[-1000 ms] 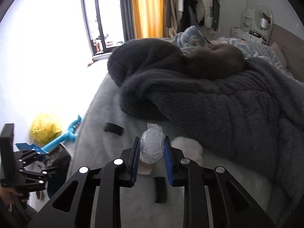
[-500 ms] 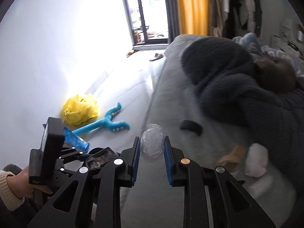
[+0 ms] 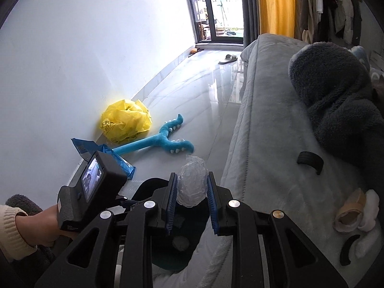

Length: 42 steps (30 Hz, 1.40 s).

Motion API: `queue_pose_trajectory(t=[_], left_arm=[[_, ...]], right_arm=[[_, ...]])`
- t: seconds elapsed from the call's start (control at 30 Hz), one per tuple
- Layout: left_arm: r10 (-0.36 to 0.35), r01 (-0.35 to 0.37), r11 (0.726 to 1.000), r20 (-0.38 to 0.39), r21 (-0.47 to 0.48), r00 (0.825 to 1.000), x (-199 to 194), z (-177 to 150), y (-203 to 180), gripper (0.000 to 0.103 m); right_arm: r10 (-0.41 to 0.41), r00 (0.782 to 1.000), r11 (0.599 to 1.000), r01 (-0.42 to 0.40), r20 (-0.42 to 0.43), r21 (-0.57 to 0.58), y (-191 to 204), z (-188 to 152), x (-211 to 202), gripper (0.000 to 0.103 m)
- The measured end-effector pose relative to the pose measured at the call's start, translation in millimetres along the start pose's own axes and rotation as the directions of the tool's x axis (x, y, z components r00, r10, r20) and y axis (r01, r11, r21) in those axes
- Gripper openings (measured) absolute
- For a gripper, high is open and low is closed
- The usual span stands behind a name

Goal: Collect trash
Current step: 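Carry both items over the black bin and open both tools to drop them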

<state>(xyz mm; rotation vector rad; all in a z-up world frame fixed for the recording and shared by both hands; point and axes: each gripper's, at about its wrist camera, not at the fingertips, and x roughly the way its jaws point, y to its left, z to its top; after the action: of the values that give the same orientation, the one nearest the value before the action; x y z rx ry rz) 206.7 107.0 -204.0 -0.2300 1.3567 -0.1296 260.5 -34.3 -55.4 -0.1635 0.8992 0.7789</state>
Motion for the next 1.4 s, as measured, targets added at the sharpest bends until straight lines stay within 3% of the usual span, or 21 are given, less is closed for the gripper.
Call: queue_pose_trajectory(t=[0.3, 0.5, 0.6, 0.8, 1.0, 1.17, 1.4], left_arm=[[0.016, -0.018, 1.000, -0.080, -0.016, 0.997, 12, -16, 24, 0.057], [0.024, -0.026, 0.999, -0.104, -0.023, 0.994, 9, -23, 39, 0.077], [0.028, -0.031, 0.999, -0.092, -0.034, 0.995, 3, -25, 45, 0.079], [0.022, -0.021, 0.998, 0.020, -0.063, 1.000, -29, -22, 57, 0.083], [0.026, -0.014, 0.997, 0.166, -0.074, 0.986, -64, -15, 64, 0.083], [0.042, -0.023, 0.997, 0.267, -0.074, 0.963, -88, -10, 67, 0.083], [0.034, -0.014, 0.999, 0.413, -0.050, 0.910, -128, -3, 62, 0.077]], right_arm=[[0.050, 0.995, 0.999, -0.049, -0.083, 0.007, 16, -2, 44, 0.024], [0.037, 0.988, 0.998, -0.044, -0.150, -0.047, 35, -10, 72, 0.024], [0.040, 0.984, 0.998, -0.048, -0.175, -0.040, 38, -11, 85, 0.024], [0.057, 0.966, 0.998, -0.059, -0.252, -0.001, 36, -22, 120, 0.024], [0.059, 0.945, 0.998, -0.057, -0.321, 0.016, 41, -35, 151, 0.024], [0.062, 0.932, 0.998, -0.055, -0.356, 0.029, 46, -38, 165, 0.024], [0.061, 0.913, 0.998, -0.057, -0.402, 0.022, 54, -46, 180, 0.025]])
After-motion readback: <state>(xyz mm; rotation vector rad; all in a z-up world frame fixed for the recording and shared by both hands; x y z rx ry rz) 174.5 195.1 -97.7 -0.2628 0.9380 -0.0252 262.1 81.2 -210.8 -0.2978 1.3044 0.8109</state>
